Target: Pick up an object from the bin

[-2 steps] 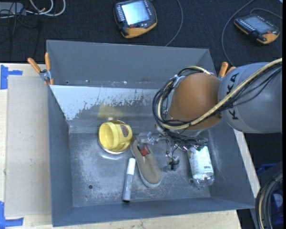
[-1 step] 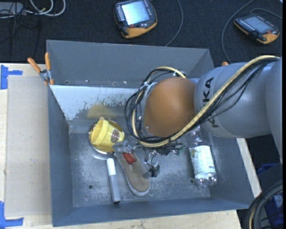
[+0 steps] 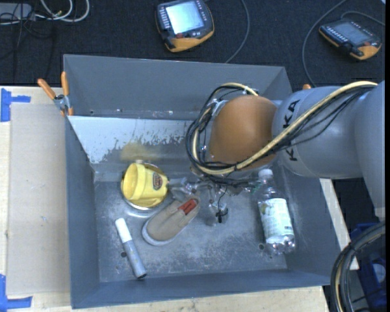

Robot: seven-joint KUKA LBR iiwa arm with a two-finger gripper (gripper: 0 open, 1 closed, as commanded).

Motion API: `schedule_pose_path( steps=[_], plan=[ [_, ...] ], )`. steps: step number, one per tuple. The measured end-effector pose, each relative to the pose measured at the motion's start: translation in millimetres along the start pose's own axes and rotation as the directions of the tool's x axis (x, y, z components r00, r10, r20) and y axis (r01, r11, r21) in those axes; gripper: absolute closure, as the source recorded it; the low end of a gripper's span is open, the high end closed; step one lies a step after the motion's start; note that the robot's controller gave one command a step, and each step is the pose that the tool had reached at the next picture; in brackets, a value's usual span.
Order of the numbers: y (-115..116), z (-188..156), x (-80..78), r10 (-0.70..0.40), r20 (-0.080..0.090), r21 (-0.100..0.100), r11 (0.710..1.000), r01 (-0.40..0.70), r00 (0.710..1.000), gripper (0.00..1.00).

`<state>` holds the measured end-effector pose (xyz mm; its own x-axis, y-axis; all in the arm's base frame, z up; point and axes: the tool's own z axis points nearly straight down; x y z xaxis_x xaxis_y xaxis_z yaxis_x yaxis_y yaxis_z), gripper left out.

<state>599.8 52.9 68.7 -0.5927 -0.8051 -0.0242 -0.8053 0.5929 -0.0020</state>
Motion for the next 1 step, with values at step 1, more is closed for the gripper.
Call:
schedule_pose_path(
  steps=[1],
  plan=[
    [1.9,-3.6,-1.2,-0.001,-0.003,-0.001,1.000,0.001,1.000,1.00]
  ],
)
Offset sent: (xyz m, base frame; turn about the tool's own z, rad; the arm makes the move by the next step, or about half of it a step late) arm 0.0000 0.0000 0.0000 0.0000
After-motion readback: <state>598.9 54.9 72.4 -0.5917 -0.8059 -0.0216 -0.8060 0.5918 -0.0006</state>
